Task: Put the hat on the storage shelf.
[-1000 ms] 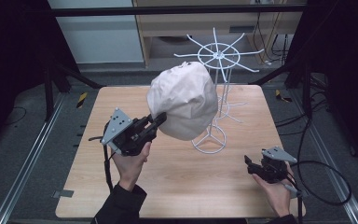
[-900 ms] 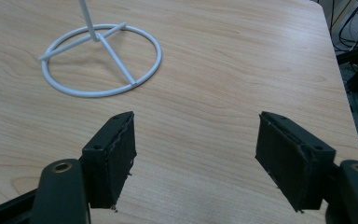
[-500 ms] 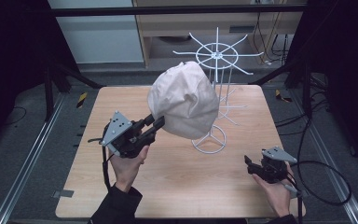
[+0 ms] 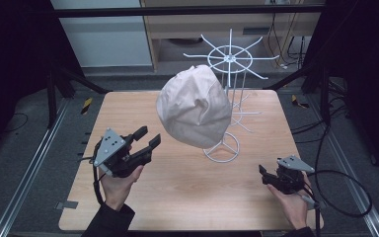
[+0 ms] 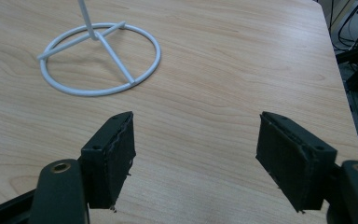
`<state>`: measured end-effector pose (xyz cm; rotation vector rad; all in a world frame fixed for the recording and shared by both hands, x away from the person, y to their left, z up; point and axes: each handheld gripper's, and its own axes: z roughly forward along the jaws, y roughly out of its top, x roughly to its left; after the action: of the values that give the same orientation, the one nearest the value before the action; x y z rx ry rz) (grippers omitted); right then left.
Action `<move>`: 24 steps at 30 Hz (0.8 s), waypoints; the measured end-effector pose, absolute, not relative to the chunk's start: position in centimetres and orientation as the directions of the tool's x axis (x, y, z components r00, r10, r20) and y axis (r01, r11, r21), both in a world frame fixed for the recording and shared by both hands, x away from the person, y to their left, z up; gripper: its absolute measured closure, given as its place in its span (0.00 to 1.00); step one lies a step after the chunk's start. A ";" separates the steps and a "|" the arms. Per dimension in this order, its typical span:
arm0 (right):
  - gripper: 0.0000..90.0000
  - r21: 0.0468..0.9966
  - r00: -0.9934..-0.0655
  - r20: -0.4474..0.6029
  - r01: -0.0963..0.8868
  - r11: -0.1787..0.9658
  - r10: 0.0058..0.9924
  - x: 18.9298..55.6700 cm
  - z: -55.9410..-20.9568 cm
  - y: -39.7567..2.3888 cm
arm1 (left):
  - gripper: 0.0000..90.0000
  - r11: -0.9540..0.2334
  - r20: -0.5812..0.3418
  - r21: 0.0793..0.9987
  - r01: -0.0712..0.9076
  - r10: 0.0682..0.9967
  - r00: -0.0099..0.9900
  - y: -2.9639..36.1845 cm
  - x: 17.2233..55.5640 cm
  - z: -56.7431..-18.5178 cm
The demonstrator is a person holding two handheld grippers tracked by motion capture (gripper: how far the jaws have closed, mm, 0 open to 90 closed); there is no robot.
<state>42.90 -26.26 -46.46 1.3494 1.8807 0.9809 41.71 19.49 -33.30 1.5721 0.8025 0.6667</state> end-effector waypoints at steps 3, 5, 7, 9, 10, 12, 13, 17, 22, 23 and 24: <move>0.31 0.843 -0.290 -0.059 0.498 0.203 0.955 42.9 -46.5 -26.3 | 0.48 -0.097 -0.008 0.984 0.152 0.818 0.575 20.6 41.5 -34.3; 0.30 0.843 -0.288 -0.055 0.500 0.200 0.956 42.9 -46.6 -26.3 | 0.46 -0.098 -0.021 0.979 0.180 0.826 0.564 21.4 41.5 -35.1; 0.30 0.843 -0.289 -0.055 0.499 0.200 0.956 42.9 -46.6 -26.3 | 0.45 -0.103 -0.029 0.973 0.209 0.836 0.548 22.1 41.5 -35.8; 0.29 0.843 -0.289 -0.055 0.499 0.199 0.956 42.9 -46.6 -26.3 | 0.44 -0.111 -0.028 0.967 0.229 0.848 0.529 22.8 41.6 -36.7; 0.29 0.843 -0.289 -0.058 0.498 0.202 0.955 42.9 -46.6 -26.3 | 0.43 -0.119 -0.025 0.963 0.240 0.853 0.521 23.1 41.7 -37.2; 0.27 0.843 -0.290 -0.061 0.498 0.205 0.955 43.0 -46.7 -26.4 | 0.41 -0.132 -0.022 0.953 0.272 0.868 0.496 24.1 41.8 -38.4; 0.26 0.842 -0.289 -0.058 0.500 0.202 0.955 43.0 -46.7 -26.4 | 0.41 -0.133 -0.024 0.950 0.284 0.872 0.489 24.4 41.8 -38.8; 0.25 0.841 -0.289 -0.054 0.502 0.199 0.956 43.0 -46.8 -26.4 | 0.38 -0.140 -0.037 0.926 0.350 0.891 0.453 26.2 42.0 -41.2; 0.23 0.836 -0.293 -0.057 0.508 0.206 0.954 43.1 -47.0 -26.4 | 0.34 -0.138 -0.048 0.898 0.417 0.913 0.405 27.7 42.5 -43.4; 0.23 0.836 -0.294 -0.059 0.508 0.208 0.954 43.1 -47.0 -26.4 | 0.34 -0.135 -0.054 0.891 0.432 0.916 0.398 27.9 42.7 -43.8; 0.23 0.836 -0.294 -0.059 0.508 0.208 0.954 43.1 -47.0 -26.4 | 0.33 -0.135 -0.054 0.891 0.432 0.916 0.398 27.9 42.7 -43.8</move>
<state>43.12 -26.41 -47.05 1.3536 1.8965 0.9741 42.67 27.87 -43.75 1.7406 1.1829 0.6624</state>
